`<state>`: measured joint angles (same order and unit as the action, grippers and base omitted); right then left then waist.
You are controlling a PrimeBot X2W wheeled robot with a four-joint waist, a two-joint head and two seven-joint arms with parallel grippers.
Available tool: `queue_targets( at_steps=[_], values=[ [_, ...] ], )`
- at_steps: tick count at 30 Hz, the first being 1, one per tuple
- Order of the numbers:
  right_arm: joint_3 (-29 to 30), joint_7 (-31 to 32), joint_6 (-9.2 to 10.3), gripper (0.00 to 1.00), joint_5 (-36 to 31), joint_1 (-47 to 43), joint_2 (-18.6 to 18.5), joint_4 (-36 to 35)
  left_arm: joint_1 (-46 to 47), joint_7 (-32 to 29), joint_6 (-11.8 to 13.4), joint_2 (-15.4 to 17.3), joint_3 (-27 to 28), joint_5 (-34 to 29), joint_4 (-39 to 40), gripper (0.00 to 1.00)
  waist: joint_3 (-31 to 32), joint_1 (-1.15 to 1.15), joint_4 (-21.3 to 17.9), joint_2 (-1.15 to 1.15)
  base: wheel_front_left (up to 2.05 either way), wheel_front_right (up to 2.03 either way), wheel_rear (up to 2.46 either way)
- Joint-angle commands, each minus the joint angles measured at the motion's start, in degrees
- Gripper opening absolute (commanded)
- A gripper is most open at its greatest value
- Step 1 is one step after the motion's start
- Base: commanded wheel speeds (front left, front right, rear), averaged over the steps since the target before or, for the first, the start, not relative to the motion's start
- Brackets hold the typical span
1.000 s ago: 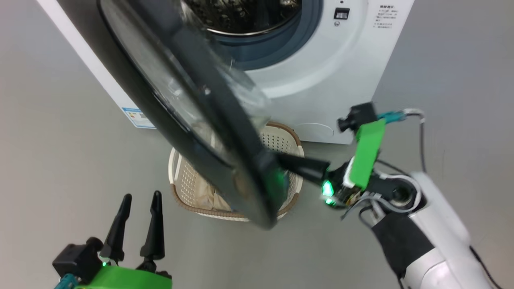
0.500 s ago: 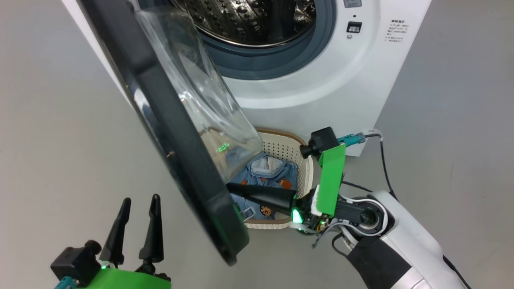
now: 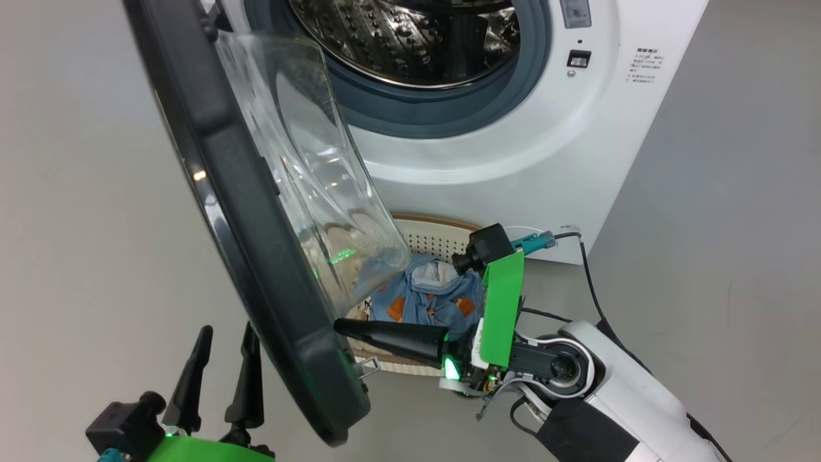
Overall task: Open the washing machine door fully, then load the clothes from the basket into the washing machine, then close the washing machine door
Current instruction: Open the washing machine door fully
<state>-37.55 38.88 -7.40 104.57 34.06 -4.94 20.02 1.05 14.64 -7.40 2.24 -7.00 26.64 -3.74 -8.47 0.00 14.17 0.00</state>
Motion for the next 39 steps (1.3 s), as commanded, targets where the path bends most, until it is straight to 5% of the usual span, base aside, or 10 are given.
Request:
queue_targets(
  at_steps=[1, 16, 26, 27, 29, 31, 33, 39],
  values=[
    [-1.26, -0.48, -0.09, 0.00, 0.87, -0.96, 2.06, -2.00, 0.29, 0.36, -0.09, 0.64, 1.66, 0.38, 1.09, 1.00, 0.38, 0.00, 0.16, 0.00, 0.00, 0.00, 0.00],
    [1.87, -2.47, -0.09, 0.00, 0.32, -3.02, 2.06, -1.69, -1.13, 0.36, -0.09, 0.64, 2.68, -0.58, 0.24, 1.00, 4.22, 0.00, -2.03, 0.00, 0.00, 0.00, 0.00],
    [9.54, -2.18, -0.09, 0.00, -6.31, -5.87, 2.06, -4.06, -2.57, 0.36, -0.09, 0.64, 3.99, -0.92, 0.23, 1.00, 6.23, 0.00, -4.53, 0.00, 0.00, 0.00, 0.00],
    [10.33, -2.34, -0.09, 0.03, -7.22, -6.25, 2.01, -4.64, -2.66, 0.36, -0.09, 0.64, 4.05, -0.93, 0.27, 1.00, 6.35, 0.00, -4.72, 0.00, 0.00, 0.00, 0.00],
    [11.88, -3.39, -0.09, 0.40, -9.40, -6.99, 1.69, -6.09, -2.80, 0.36, -0.09, 0.64, 4.11, -0.93, 0.35, 1.00, 6.53, 0.00, -5.10, 0.00, 0.00, 0.00, 0.00],
    [12.97, -4.49, -0.09, 0.50, -11.54, -7.66, 1.15, -7.94, -2.91, 0.36, -0.09, 0.64, 4.19, -0.90, 0.39, 1.00, 6.62, 0.00, -5.44, 0.00, 0.00, 0.00, 0.00],
    [13.98, -6.37, -0.09, 1.00, -13.68, -8.47, 0.42, -10.19, -2.95, 0.36, -0.09, 0.64, 4.16, -0.89, 0.15, 1.00, 6.71, 0.00, -5.73, 0.00, 0.00, 0.00, 0.00],
    [14.82, -16.30, -0.09, 1.00, -21.32, -10.82, -3.97, -16.91, -2.88, 0.36, -0.09, 0.64, 4.53, -1.13, -0.45, 1.00, 6.67, 0.00, -7.09, 0.00, 0.00, 0.00, 0.00]
  ],
)
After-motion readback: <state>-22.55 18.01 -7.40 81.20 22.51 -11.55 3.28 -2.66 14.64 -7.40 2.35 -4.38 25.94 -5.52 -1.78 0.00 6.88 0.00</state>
